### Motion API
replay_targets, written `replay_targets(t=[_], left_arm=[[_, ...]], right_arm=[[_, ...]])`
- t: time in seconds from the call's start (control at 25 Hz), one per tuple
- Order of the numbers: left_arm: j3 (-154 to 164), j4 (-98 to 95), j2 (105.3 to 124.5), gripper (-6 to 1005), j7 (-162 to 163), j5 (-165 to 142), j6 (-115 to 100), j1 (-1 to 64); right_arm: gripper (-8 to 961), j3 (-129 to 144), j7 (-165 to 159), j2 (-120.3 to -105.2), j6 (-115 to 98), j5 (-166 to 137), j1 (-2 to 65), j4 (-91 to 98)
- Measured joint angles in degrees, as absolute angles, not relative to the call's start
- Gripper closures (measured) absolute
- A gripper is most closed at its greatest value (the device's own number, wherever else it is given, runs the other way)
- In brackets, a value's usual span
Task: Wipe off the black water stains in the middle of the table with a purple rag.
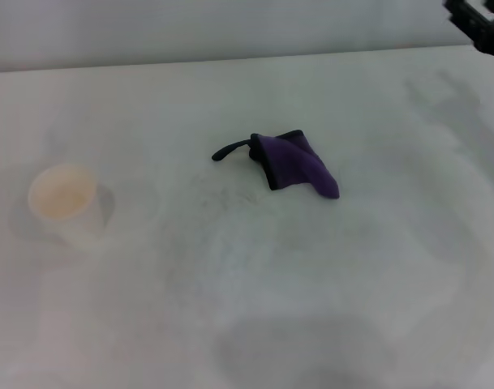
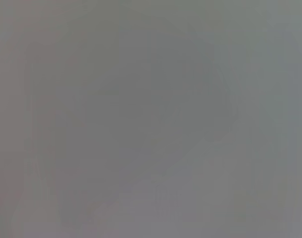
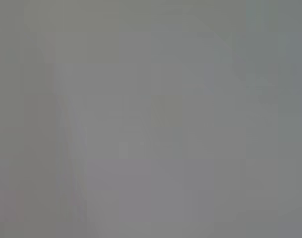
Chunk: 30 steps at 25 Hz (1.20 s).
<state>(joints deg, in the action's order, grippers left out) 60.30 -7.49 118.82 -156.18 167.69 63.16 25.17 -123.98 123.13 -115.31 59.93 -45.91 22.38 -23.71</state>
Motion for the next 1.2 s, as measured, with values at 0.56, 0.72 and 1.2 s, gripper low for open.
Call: replay_targets(t=[0.56,0.72,1.2], left_arm=[[60.6,-7.3,119.27,115,-156.2,167.6,62.6,25.3],[60.3,-7.1,119.50,115,-155.8,167.7,66.0,24.7],[60.6,-5.1,119.72,115,-154.6,167.7,68.5,24.7]], right_arm=[[118,-123.9,155.6,-115.90,52.3,-33.6,23.5,-15.0],[118,-123.7,155.1,-115.93,53.8,-33.5,23.2,-14.5],[118,-123.6,154.0,-116.01,61.9,-33.8,21.9,-12.1]])
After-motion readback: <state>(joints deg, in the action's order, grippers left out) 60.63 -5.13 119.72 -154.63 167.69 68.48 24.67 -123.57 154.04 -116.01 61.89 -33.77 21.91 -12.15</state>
